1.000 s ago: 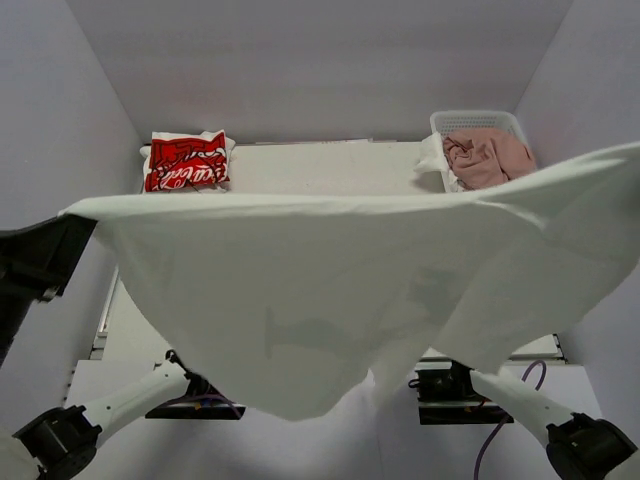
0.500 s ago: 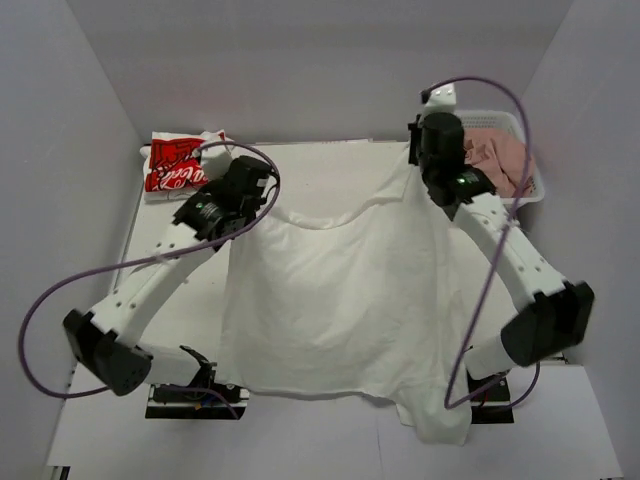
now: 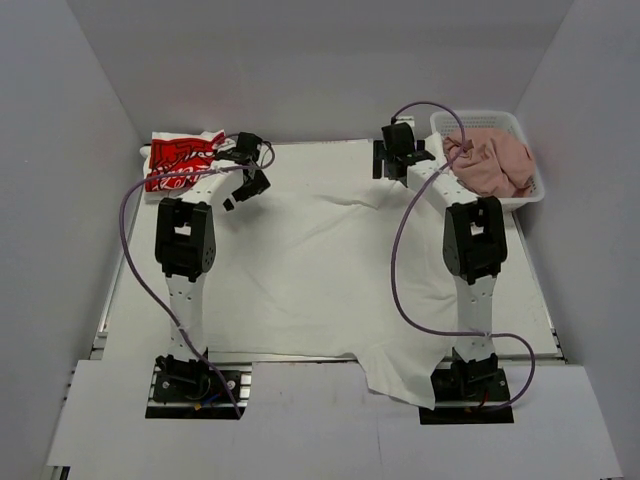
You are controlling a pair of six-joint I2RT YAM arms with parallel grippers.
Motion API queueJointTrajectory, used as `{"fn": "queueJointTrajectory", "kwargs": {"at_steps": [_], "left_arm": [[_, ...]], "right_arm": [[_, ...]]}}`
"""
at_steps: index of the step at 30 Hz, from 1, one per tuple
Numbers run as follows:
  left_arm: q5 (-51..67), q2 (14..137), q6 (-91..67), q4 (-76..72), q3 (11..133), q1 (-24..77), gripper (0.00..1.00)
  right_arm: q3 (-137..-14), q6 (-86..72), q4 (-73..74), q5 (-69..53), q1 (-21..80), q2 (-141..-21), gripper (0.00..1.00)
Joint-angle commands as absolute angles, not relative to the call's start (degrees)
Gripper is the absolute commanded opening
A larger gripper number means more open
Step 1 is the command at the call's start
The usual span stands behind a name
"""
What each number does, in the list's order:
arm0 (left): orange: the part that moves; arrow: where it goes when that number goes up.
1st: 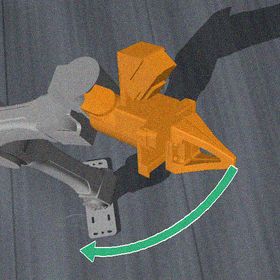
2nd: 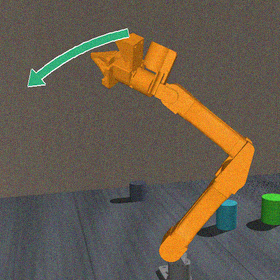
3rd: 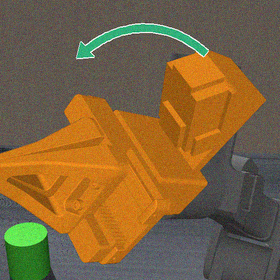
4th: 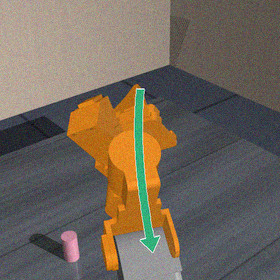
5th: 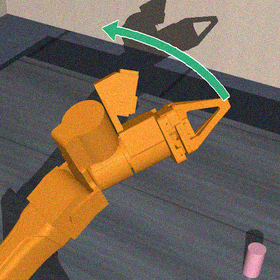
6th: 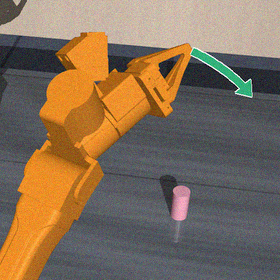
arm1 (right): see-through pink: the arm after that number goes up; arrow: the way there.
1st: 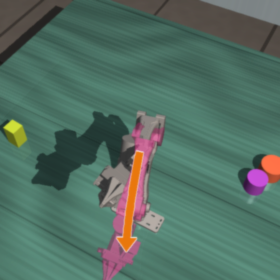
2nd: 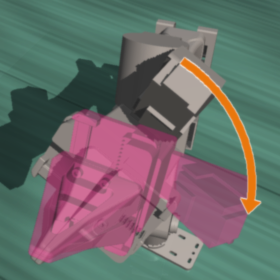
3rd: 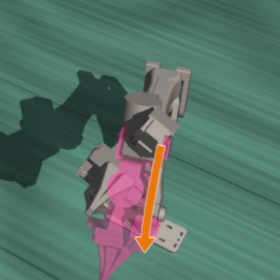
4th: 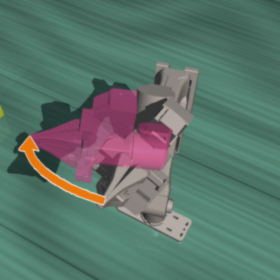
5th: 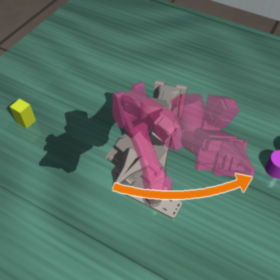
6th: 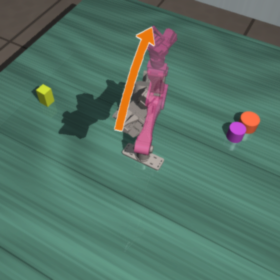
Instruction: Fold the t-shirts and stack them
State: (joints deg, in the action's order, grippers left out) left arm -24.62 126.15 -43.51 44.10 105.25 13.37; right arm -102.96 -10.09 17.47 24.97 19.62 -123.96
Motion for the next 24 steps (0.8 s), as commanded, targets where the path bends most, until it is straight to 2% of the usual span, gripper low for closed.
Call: {"fn": "queueJointTrajectory", "kwargs": {"at_steps": [1, 9, 13, 18, 24], "left_arm": [[-19.8, 118.8, -39.1, 42.8, 107.1, 13.6, 1.00], [-17.0, 102.2, -38.6, 35.4, 88.5, 14.1, 1.00], [-7.5, 93.4, -36.8, 31.4, 74.6, 14.7, 1.00], [2.7, 88.5, -35.7, 27.2, 61.4, 15.2, 1.00], [0.8, 88.5, -35.7, 27.8, 54.9, 15.2, 1.00]], "right_arm": [[-103.2, -11.2, 18.2, 25.9, 20.1, -117.1, 0.90], [-80.0, -12.6, 11.4, 15.7, 20.2, -99.9, 0.90], [-72.0, -14.1, 6.3, 6.2, 20.5, -97.7, 0.90], [-77.9, -14.6, 7.7, 0.9, 22.0, -105.7, 0.90], [-84.5, -16.3, 8.9, 0.8, 22.9, -116.1, 0.90]]}}
